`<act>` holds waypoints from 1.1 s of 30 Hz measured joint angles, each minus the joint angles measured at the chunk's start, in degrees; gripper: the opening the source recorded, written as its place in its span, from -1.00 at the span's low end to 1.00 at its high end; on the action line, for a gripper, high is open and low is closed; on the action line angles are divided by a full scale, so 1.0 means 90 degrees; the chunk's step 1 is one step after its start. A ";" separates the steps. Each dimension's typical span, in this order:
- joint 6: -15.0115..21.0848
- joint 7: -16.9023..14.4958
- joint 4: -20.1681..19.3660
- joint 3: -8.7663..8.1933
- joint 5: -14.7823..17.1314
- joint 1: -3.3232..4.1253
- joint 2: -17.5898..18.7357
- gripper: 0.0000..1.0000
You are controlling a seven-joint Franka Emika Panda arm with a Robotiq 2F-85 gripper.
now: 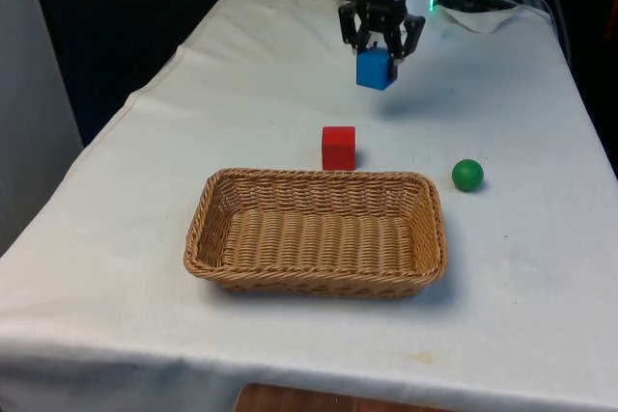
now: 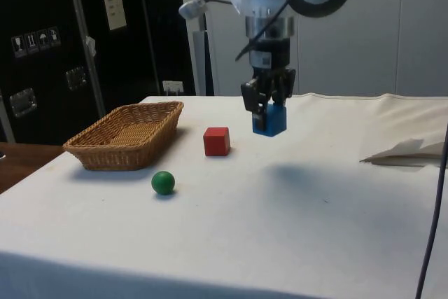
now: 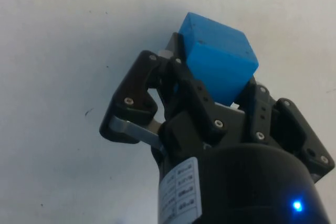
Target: Place all non-red objects into the basket.
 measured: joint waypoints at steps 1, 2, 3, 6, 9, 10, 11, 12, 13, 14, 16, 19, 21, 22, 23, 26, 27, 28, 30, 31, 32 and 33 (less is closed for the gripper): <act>-0.0064 0.0000 0.0025 0.0000 -0.0019 0.0000 -0.0045 -0.94; -0.0216 0.0000 0.0115 0.0000 -0.0038 0.0000 -0.0115 -0.94; -0.0216 0.0000 0.0115 0.0000 -0.0038 0.0000 -0.0115 -0.94; -0.0407 -0.0038 0.0248 0.0000 -0.0051 0.0000 -0.0166 -0.94; -0.0541 -0.0095 0.0382 0.0000 -0.0051 0.0000 -0.0185 -0.94; -0.0598 -0.0115 0.0433 0.0006 -0.0051 0.0000 -0.0185 -0.94; -0.0598 -0.0115 0.0433 0.0006 -0.0051 0.0000 -0.0185 -0.94; -0.0643 -0.0134 0.0477 0.0006 -0.0051 0.0000 -0.0191 -0.94; -0.0707 -0.0153 0.0528 0.0006 -0.0051 0.0000 -0.0197 -0.94; -0.0758 -0.0172 0.0586 0.0006 -0.0051 0.0006 -0.0197 -0.94; -0.0923 -0.0216 0.0738 0.0013 -0.0051 0.0006 -0.0204 -0.94; -0.1031 -0.0248 0.0834 0.0019 -0.0051 0.0006 -0.0204 -0.94; -0.1133 -0.0286 0.0942 0.0025 -0.0051 0.0006 -0.0204 -0.94; -0.1197 -0.0306 0.0993 0.0025 -0.0051 0.0006 -0.0204 -0.94; -0.1248 -0.0318 0.1050 0.0032 -0.0051 0.0006 -0.0204 -0.94; -0.1477 -0.0376 0.1292 0.0038 -0.0051 0.0013 -0.0185 -0.94; -0.1477 -0.0376 0.1292 0.0038 -0.0051 0.0013 -0.0185 -0.94; -0.1515 -0.0382 0.1362 0.0038 -0.0051 0.0013 -0.0166 -0.94; -0.1598 -0.0407 0.1502 0.0045 -0.0045 0.0019 -0.0102 -0.94; -0.1636 -0.0407 0.1617 0.0083 -0.0032 0.0025 -0.0019 -0.94; -0.1642 -0.0395 0.1662 0.0108 -0.0025 0.0025 0.0025 -0.94; -0.1642 -0.0376 0.1706 0.0140 -0.0019 0.0032 0.0070 -0.94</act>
